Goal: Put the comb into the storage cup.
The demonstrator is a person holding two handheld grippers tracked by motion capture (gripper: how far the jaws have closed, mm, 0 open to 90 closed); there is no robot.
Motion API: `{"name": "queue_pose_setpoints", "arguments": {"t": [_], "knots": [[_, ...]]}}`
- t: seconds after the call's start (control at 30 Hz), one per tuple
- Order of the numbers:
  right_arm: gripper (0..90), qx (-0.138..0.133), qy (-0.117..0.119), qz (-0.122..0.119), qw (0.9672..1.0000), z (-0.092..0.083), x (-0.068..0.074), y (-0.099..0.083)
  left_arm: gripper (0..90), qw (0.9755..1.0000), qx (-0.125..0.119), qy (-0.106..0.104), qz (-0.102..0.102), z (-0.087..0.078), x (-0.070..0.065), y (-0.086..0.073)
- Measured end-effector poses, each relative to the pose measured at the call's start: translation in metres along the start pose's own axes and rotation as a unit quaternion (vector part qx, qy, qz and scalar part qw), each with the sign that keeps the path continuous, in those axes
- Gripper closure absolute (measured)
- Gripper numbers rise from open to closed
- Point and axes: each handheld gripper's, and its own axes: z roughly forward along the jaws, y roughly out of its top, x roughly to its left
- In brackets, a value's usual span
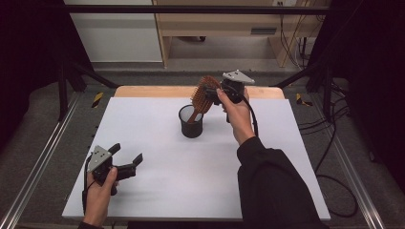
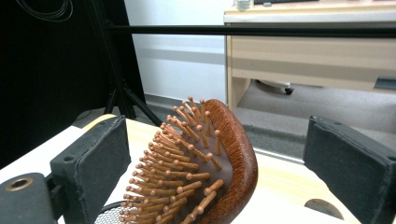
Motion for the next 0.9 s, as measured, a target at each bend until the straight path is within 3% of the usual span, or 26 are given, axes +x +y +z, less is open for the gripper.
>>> {"name": "queue_pose_setpoints", "arguments": {"t": [0.47, 0.9], "knots": [[7.4, -0.033, -0.011, -0.032, 0.9989, -0.026, -0.002, 0.007, 2.7, 0.9999, -0.011, 0.003, -0.006, -0.005, 0.001, 0.001], [6.4, -0.044, -0.005, -0.020, 0.9988, -0.035, -0.006, 0.011, 2.3, 0.9998, -0.020, 0.006, 0.003, -0.006, 0.000, 0.001]]}}
